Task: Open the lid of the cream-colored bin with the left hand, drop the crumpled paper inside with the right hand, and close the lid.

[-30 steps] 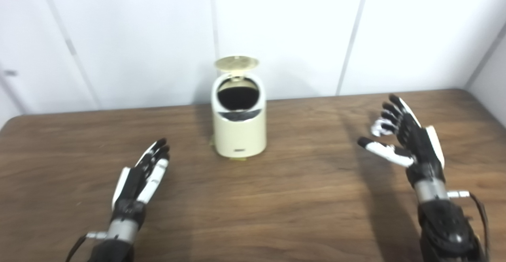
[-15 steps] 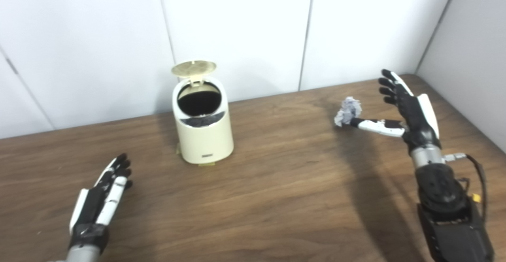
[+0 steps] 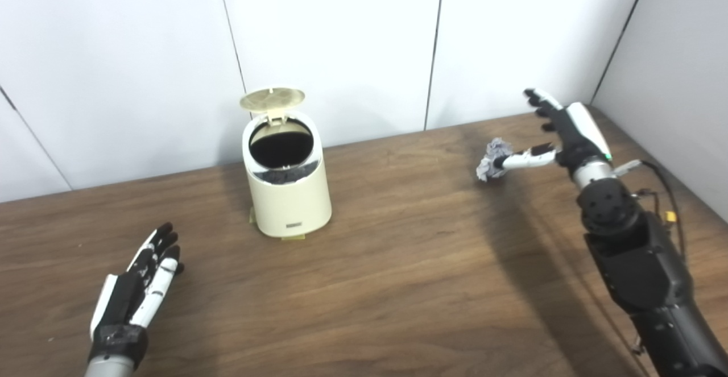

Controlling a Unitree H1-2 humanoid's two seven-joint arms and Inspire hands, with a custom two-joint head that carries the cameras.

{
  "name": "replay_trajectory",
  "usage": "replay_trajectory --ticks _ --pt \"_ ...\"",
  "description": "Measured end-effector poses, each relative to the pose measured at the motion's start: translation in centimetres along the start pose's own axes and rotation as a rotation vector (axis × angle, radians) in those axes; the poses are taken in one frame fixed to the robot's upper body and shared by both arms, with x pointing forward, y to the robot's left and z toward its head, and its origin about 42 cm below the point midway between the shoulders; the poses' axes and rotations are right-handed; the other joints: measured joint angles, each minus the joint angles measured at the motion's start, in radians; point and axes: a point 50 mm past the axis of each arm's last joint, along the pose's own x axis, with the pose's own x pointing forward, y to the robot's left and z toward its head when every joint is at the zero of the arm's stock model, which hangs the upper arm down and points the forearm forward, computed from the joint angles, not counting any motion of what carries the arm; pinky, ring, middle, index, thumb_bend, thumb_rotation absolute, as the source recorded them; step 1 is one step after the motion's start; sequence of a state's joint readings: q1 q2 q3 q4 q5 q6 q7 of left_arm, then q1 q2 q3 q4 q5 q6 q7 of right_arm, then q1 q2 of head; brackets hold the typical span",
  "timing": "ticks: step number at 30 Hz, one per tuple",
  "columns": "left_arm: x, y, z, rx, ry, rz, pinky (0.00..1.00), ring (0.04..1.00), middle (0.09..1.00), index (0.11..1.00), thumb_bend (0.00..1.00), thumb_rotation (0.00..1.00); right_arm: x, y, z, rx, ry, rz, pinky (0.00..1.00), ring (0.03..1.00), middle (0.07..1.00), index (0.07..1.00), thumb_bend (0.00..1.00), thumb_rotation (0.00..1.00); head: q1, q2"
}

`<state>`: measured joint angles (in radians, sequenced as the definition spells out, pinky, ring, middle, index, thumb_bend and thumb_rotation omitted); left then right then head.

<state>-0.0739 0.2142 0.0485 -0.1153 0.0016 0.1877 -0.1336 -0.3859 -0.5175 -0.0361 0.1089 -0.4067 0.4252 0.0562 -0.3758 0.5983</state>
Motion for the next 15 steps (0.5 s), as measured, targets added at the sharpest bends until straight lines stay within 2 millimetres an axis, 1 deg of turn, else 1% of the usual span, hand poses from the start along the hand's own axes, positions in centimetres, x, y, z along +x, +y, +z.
replay_trajectory --ticks 3,6,9,12,15 --pt "-0.1 0.0 0.2 0.000 0.003 0.000 0.90 0.931 0.940 0.979 0.33 0.61 1.5 0.4 -0.5 -0.059 0.036 0.044 0.79 0.861 0.873 0.878 0.91 0.07 0.005 0.006" --pt "-0.2 0.0 0.4 -0.001 0.005 0.001 0.90 0.928 0.935 0.976 0.34 0.61 2.9 0.7 -0.6 -0.135 0.061 0.074 0.75 0.845 0.870 0.873 0.92 0.07 0.006 0.012" --pt "-0.3 0.0 0.5 0.001 0.009 0.003 0.89 0.924 0.934 0.978 0.34 0.62 3.9 1.0 -0.5 -0.208 0.079 0.101 0.73 0.829 0.872 0.872 0.94 0.08 0.006 0.017" --pt "-0.6 -0.1 0.7 0.003 0.007 0.001 0.91 0.930 0.938 0.981 0.33 0.64 4.6 1.3 -0.3 -0.229 0.093 0.126 0.73 0.837 0.875 0.872 0.94 0.07 0.008 0.020" --pt "-0.7 -0.1 0.7 0.003 0.008 0.000 0.90 0.928 0.937 0.974 0.33 0.65 4.9 1.6 -0.5 -0.240 0.105 0.141 0.74 0.839 0.870 0.856 0.94 0.06 0.008 0.021"
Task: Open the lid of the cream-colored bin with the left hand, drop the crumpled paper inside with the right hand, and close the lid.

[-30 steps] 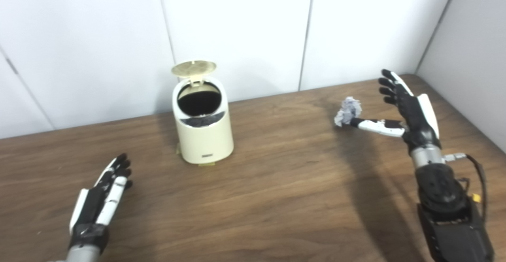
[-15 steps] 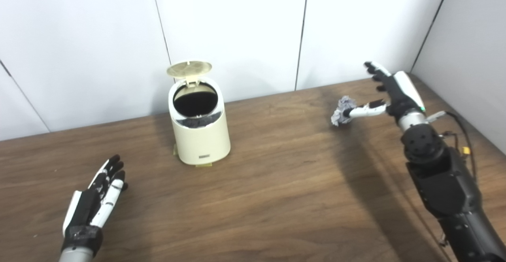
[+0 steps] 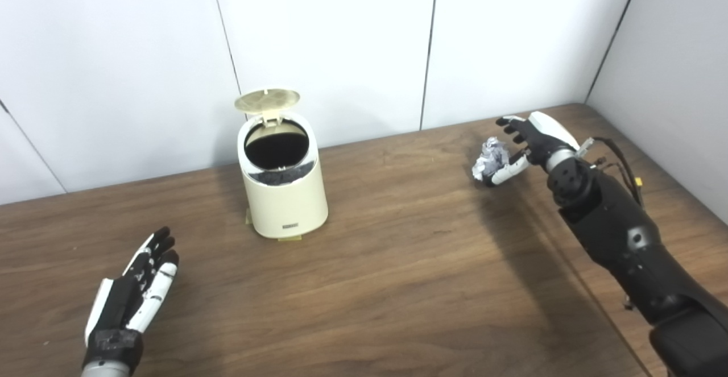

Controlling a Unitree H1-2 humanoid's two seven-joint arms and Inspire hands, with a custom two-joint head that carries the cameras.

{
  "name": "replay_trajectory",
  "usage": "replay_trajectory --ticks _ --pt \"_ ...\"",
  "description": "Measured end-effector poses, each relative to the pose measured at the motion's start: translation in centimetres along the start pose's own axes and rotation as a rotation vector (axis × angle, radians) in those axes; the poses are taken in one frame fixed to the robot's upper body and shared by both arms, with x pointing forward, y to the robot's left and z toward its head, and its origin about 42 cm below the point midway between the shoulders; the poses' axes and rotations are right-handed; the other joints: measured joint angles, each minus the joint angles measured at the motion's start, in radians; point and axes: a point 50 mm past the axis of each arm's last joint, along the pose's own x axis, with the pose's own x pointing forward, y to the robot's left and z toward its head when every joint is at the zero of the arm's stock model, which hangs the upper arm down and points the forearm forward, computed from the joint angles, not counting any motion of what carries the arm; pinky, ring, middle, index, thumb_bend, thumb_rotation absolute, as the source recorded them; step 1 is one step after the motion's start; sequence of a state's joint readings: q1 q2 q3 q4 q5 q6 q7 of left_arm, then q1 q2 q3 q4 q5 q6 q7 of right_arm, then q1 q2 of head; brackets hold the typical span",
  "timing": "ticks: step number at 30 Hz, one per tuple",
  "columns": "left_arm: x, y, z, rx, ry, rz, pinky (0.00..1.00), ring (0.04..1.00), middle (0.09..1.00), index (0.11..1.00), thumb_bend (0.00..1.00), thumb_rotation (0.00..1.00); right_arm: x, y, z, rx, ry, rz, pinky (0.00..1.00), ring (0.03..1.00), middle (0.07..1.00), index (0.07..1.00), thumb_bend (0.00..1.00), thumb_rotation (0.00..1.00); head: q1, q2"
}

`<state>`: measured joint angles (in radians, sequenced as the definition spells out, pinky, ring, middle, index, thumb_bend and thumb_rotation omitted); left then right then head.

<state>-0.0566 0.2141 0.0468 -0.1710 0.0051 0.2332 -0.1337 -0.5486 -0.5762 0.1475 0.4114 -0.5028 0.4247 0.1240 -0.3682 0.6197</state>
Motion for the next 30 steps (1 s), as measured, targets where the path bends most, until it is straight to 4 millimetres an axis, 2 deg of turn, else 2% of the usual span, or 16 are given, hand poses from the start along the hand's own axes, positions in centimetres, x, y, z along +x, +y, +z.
replay_trajectory --ticks 6,8,11,16,17,18,19,20,21,24,26,30 --pt "-0.1 -0.2 0.1 0.004 0.005 -0.003 0.90 0.925 0.936 0.977 0.31 0.61 0.7 0.6 -0.8 -0.023 0.012 -0.021 0.66 0.765 0.823 0.803 0.92 0.01 0.008 0.006" --pt "-0.1 -0.2 0.1 0.004 0.005 -0.005 0.90 0.924 0.936 0.976 0.33 0.64 0.8 0.7 -0.8 -0.022 0.009 -0.038 0.63 0.736 0.806 0.796 0.91 0.01 0.011 0.006" --pt "-0.1 -0.3 0.0 0.005 0.007 -0.008 0.90 0.924 0.939 0.975 0.33 0.60 0.8 0.9 -0.8 -0.024 -0.013 -0.048 0.63 0.707 0.772 0.781 0.90 0.00 0.017 0.005" --pt "-0.2 -0.5 0.1 0.035 0.009 -0.015 0.89 0.920 0.928 0.967 0.37 0.61 0.6 1.3 -0.7 -0.044 -0.049 -0.076 0.63 0.618 0.659 0.680 0.82 0.00 0.025 0.009" --pt "-0.3 -0.5 0.2 0.043 0.008 -0.017 0.89 0.920 0.929 0.966 0.37 0.61 0.6 1.5 -0.7 -0.055 -0.061 -0.080 0.62 0.519 0.580 0.609 0.67 0.00 0.025 0.009" --pt "-0.4 -0.5 0.2 0.047 0.008 -0.018 0.88 0.919 0.929 0.965 0.37 0.60 0.7 1.6 -0.7 -0.060 -0.076 -0.087 0.58 0.459 0.532 0.550 0.58 0.00 0.025 0.011" --pt "-0.4 -0.5 0.2 0.047 0.007 -0.019 0.88 0.918 0.930 0.964 0.37 0.60 0.7 1.6 -0.8 -0.062 -0.084 -0.093 0.55 0.438 0.519 0.524 0.55 0.00 0.025 0.011" --pt "-0.5 -0.5 0.2 0.048 0.007 -0.019 0.87 0.916 0.930 0.966 0.37 0.60 0.8 1.7 -0.9 -0.062 -0.095 -0.099 0.45 0.419 0.509 0.510 0.53 0.00 0.026 0.011" --pt "-0.5 -0.5 0.2 0.050 0.007 -0.020 0.87 0.918 0.933 0.971 0.38 0.60 0.7 1.8 -1.0 -0.063 -0.105 -0.100 0.40 0.406 0.504 0.504 0.51 0.00 0.026 0.011" --pt "-0.6 -0.5 0.2 0.054 0.008 -0.028 0.87 0.926 0.942 0.980 0.40 0.59 0.6 2.0 -1.2 -0.063 -0.119 -0.109 0.35 0.402 0.504 0.497 0.50 0.00 0.029 0.011" --pt "-0.6 -0.5 0.2 0.056 0.008 -0.030 0.85 0.921 0.940 0.979 0.38 0.54 0.6 2.0 -1.2 -0.063 -0.123 -0.109 0.36 0.402 0.496 0.502 0.50 0.00 0.031 0.012" --pt "-0.6 -0.6 0.3 0.065 0.008 -0.028 0.85 0.918 0.937 0.976 0.38 0.53 0.5 2.1 -1.2 -0.063 -0.136 -0.110 0.37 0.406 0.483 0.502 0.50 0.00 0.038 0.011"
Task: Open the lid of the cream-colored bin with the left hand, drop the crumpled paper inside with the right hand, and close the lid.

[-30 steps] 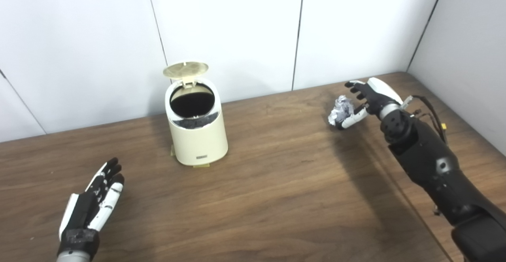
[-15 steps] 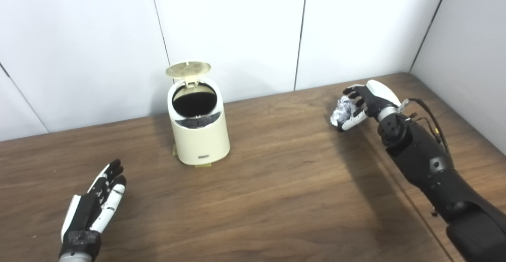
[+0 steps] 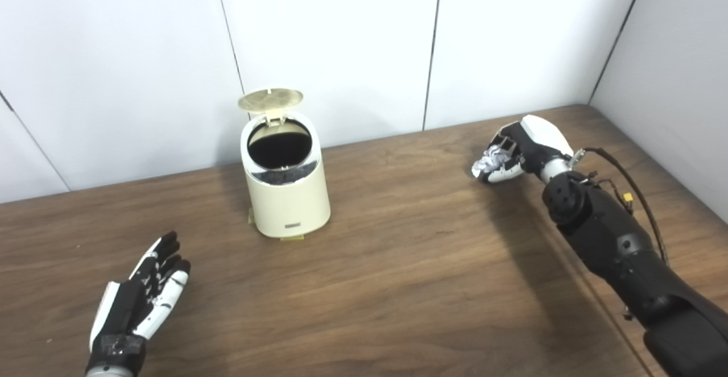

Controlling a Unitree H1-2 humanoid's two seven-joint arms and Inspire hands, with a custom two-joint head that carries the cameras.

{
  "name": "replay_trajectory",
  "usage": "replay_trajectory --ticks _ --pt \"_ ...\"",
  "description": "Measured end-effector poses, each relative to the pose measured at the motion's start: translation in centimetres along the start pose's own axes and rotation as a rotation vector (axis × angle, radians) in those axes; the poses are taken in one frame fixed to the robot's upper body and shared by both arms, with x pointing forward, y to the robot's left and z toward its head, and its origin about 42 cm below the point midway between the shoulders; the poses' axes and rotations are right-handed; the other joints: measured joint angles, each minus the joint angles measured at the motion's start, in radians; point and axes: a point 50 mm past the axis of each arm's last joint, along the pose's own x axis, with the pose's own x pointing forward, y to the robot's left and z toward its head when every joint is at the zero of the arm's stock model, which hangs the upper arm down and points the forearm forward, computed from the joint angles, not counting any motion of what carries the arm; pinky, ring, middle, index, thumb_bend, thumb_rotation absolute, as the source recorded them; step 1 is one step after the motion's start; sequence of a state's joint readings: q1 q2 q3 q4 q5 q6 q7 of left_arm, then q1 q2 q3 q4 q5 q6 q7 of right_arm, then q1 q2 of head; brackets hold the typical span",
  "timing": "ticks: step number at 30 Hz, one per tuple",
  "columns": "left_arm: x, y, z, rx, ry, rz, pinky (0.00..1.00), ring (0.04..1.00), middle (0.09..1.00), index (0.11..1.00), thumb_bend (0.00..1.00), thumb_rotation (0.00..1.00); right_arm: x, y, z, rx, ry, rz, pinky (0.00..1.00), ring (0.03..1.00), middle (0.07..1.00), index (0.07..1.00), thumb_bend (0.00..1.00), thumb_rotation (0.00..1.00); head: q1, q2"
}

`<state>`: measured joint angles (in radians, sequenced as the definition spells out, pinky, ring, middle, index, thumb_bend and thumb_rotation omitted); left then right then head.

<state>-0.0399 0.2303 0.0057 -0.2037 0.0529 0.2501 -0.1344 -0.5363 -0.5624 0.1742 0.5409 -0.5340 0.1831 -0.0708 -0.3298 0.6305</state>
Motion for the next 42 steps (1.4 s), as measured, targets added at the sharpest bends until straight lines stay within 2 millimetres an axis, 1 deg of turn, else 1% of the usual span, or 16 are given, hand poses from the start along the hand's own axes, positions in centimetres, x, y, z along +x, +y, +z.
replay_trajectory --ticks 4,7,9,11,13,16,20,22,24,25,29,32,36,37,39,42 --pt "0.0 -0.1 0.0 0.005 0.000 -0.001 0.86 0.920 0.935 0.976 0.38 0.52 -1.0 -0.1 1.0 -0.006 -0.061 -0.020 0.37 0.411 0.489 0.484 0.50 0.00 0.058 -0.006" --pt "-0.1 -0.2 0.0 0.004 0.001 -0.002 0.88 0.926 0.937 0.981 0.40 0.54 -1.8 -0.7 2.7 -0.021 -0.159 -0.057 0.39 0.411 0.494 0.486 0.50 0.00 0.087 -0.012" --pt "-0.1 -0.2 -0.1 0.001 -0.001 -0.002 0.88 0.927 0.938 0.980 0.42 0.55 -2.6 -1.4 4.3 -0.020 -0.249 -0.098 0.42 0.402 0.502 0.498 0.50 0.00 0.091 -0.012" --pt "-0.1 -0.3 -0.1 -0.001 -0.003 -0.001 0.87 0.924 0.937 0.975 0.44 0.56 -3.4 -2.1 5.9 -0.020 -0.308 -0.132 0.44 0.394 0.502 0.520 0.50 0.00 0.124 -0.018" --pt "-0.1 -0.4 -0.2 -0.005 -0.003 0.001 0.86 0.922 0.936 0.971 0.44 0.56 -4.3 -2.6 7.9 -0.001 -0.371 -0.158 0.42 0.395 0.502 0.526 0.50 0.00 0.152 -0.021" --pt "-0.1 -0.7 -0.2 -0.008 -0.002 0.006 0.87 0.923 0.935 0.970 0.44 0.59 -5.8 -2.7 10.5 0.043 -0.432 -0.163 0.36 0.399 0.506 0.501 0.50 0.00 0.176 -0.026" --pt "-0.3 -1.3 -0.3 0.045 0.005 0.015 0.86 0.911 0.920 0.956 0.46 0.65 -8.3 -2.7 14.6 0.099 -0.524 -0.169 0.35 0.398 0.515 0.511 0.50 0.00 0.209 -0.032" --pt "-0.4 -1.5 -0.4 0.058 -0.001 0.021 0.86 0.913 0.925 0.959 0.45 0.63 -9.0 -2.6 15.9 0.119 -0.556 -0.181 0.35 0.392 0.507 0.510 0.50 0.00 0.239 -0.038" --pt "-0.6 -1.7 -0.5 0.051 -0.007 0.023 0.86 0.912 0.923 0.957 0.46 0.62 -9.5 -2.5 17.1 0.143 -0.582 -0.177 0.35 0.389 0.507 0.510 0.50 0.00 0.244 -0.040" --pt "-0.6 -1.8 -0.5 0.048 -0.007 0.026 0.87 0.916 0.923 0.957 0.47 0.62 -9.6 -2.3 17.6 0.156 -0.591 -0.172 0.36 0.388 0.508 0.511 0.50 0.00 0.271 -0.046" --pt "-0.7 -2.2 -0.5 0.038 -0.007 0.032 0.89 0.930 0.934 0.954 0.47 0.64 -9.9 -1.8 20.1 0.194 -0.638 -0.165 0.36 0.387 0.513 0.509 0.50 0.00 0.298 -0.049" --pt "-0.6 -2.6 -0.6 0.039 -0.006 0.040 0.88 0.929 0.940 0.950 0.47 0.65 -10.2 -1.7 22.5 0.224 -0.698 -0.171 0.43 0.392 0.521 0.514 0.50 0.00 0.304 -0.051" --pt "-0.5 -3.0 -0.8 0.042 -0.013 0.057 0.87 0.935 0.952 0.951 0.48 0.68 -10.0 -1.6 25.2 0.244 -0.781 -0.176 0.40 0.390 0.512 0.516 0.50 0.00 0.316 -0.061" --pt "-0.5 -3.1 -0.8 0.045 -0.017 0.056 0.87 0.938 0.955 0.952 0.49 0.69 -9.7 -1.5 25.6 0.247 -0.788 -0.172 0.39 0.389 0.511 0.518 0.50 0.00 0.316 -0.061" --pt "-0.5 -3.3 -0.9 0.044 -0.021 0.056 0.88 0.945 0.959 0.958 0.49 0.70 -9.1 -1.1 26.2 0.256 -0.792 -0.166 0.34 0.390 0.510 0.525 0.50 0.00 0.316 -0.067" --pt "-0.5 -3.5 -1.0 0.041 -0.022 0.056 0.89 0.952 0.963 0.961 0.50 0.71 -8.5 -0.2 26.7 0.260 -0.778 -0.165 0.32 0.391 0.513 0.528 0.49 0.00 0.316 -0.071"
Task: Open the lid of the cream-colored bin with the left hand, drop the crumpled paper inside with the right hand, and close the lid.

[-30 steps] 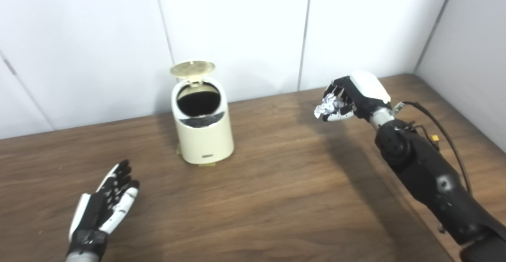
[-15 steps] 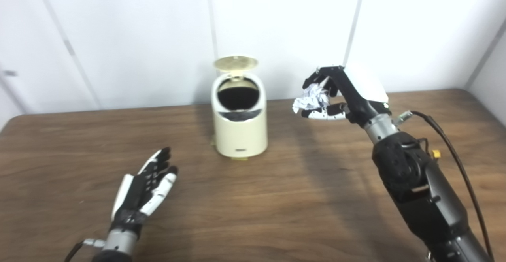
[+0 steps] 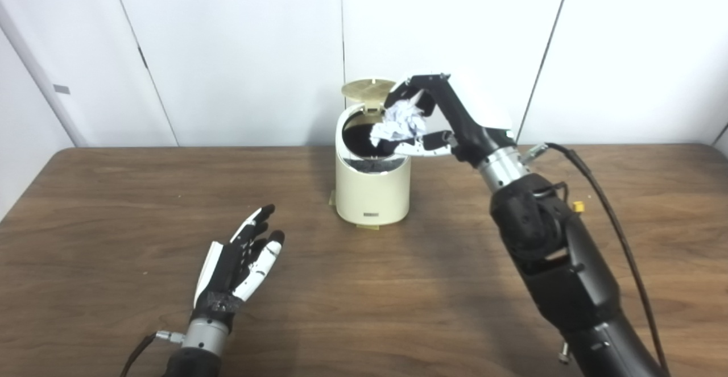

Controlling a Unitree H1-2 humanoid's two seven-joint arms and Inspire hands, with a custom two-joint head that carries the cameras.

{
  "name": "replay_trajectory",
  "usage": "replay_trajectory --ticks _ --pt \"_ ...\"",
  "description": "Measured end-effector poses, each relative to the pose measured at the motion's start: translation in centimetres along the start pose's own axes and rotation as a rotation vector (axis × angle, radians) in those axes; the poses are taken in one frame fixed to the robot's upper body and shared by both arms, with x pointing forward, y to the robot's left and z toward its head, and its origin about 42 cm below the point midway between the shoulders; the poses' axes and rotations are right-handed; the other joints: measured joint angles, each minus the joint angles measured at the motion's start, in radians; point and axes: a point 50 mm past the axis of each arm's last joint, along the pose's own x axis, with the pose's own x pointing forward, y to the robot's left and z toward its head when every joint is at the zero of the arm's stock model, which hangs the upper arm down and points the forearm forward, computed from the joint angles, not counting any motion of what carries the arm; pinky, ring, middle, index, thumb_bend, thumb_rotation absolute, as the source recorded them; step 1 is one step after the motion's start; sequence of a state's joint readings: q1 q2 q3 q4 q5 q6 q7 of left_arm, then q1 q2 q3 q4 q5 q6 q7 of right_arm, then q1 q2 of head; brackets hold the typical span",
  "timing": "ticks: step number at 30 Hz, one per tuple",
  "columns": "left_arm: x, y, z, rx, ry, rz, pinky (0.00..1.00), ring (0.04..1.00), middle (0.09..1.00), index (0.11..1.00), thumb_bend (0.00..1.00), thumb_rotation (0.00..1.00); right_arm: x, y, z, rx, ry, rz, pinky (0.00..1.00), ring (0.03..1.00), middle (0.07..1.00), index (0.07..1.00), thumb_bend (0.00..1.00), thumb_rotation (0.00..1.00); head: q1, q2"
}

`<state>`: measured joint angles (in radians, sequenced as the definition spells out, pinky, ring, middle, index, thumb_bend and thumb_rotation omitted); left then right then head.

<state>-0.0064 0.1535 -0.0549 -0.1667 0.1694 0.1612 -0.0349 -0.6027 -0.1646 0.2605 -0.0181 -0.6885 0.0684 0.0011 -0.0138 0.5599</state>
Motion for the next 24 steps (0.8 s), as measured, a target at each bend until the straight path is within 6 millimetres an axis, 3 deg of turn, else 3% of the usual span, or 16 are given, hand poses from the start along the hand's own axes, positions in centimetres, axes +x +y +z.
replay_trajectory --ticks 15,24 --pt "-0.1 -0.3 0.2 -0.013 -0.001 0.005 0.88 0.927 0.935 0.948 0.50 0.67 2.7 3.2 -2.6 -0.067 0.066 0.023 0.32 0.386 0.509 0.524 0.49 0.00 0.012 -0.006" --pt "-0.3 -0.5 0.3 -0.017 0.003 0.004 0.90 0.932 0.929 0.950 0.51 0.65 3.2 5.1 -2.3 -0.049 0.076 0.038 0.32 0.387 0.511 0.518 0.49 0.00 0.015 0.002"
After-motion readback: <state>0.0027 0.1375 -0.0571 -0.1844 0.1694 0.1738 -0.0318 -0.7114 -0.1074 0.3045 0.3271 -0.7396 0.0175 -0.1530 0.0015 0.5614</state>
